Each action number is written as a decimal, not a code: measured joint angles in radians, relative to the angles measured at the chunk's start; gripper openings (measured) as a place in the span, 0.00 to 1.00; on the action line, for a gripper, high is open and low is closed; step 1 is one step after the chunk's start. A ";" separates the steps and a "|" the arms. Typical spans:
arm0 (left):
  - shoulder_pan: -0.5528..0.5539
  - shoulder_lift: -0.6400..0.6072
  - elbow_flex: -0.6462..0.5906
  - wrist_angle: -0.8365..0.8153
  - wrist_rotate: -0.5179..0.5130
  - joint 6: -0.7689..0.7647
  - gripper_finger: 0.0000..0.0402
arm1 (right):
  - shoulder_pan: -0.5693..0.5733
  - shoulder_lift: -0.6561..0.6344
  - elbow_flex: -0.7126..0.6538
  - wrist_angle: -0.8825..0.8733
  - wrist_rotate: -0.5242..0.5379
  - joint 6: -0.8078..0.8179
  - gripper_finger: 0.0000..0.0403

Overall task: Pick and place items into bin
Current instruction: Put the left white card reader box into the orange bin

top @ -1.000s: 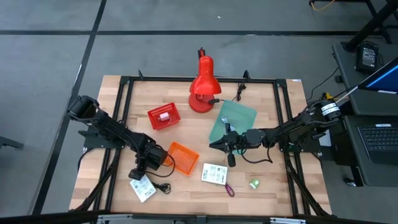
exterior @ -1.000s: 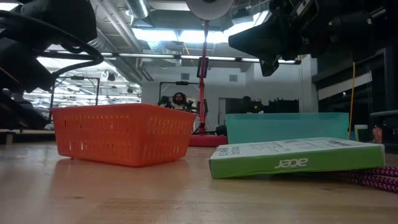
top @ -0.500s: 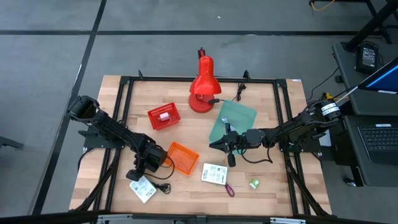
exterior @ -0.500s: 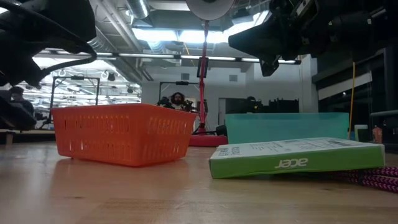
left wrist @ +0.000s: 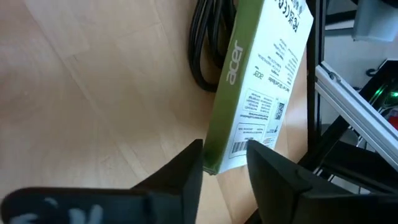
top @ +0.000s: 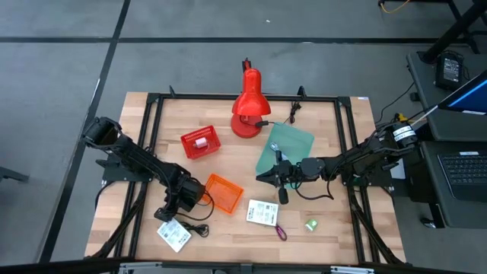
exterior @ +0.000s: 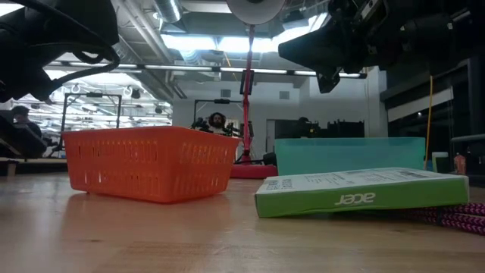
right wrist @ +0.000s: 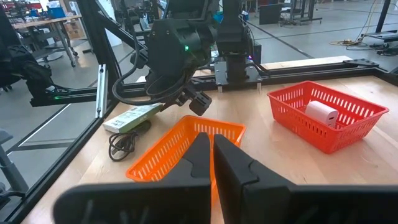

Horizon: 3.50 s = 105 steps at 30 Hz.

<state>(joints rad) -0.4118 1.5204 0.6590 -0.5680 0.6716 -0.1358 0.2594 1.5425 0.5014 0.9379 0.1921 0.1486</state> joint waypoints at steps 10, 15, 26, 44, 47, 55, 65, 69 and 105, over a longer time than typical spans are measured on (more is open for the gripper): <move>0.000 0.000 0.000 -0.011 -0.084 -0.009 0.25 | 0.000 0.000 0.000 0.000 0.000 0.001 0.01; 0.000 0.000 0.000 -0.027 -0.120 -0.008 0.32 | 0.000 0.000 0.000 0.000 0.000 0.004 0.01; 0.000 0.000 0.000 -0.034 -0.116 -0.008 0.38 | 0.000 0.000 0.000 0.000 0.000 0.004 0.01; 0.000 0.000 0.000 -0.033 -0.120 0.003 0.32 | 0.000 0.000 0.000 0.000 0.000 0.003 0.01; 0.000 0.000 0.000 -0.033 -0.120 0.002 0.31 | 0.000 0.000 0.000 0.000 0.007 0.005 0.01; 0.000 0.000 0.000 -0.032 -0.121 -0.011 0.29 | -0.007 0.000 0.000 -0.009 0.076 -0.025 0.01; 0.000 0.000 0.000 -0.022 -0.122 -0.010 0.28 | -0.008 0.000 0.000 -0.015 0.077 -0.024 0.01; 0.000 0.000 0.000 -0.021 -0.132 -0.007 0.28 | -0.009 0.000 0.000 -0.015 0.077 -0.025 0.01; 0.123 -0.030 0.009 0.013 -0.256 0.104 0.26 | -0.009 0.000 0.000 -0.019 0.077 -0.025 0.01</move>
<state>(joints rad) -0.2890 1.4903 0.6681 -0.5548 0.4160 -0.0314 0.2508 1.5425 0.5011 0.9186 0.2689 0.1241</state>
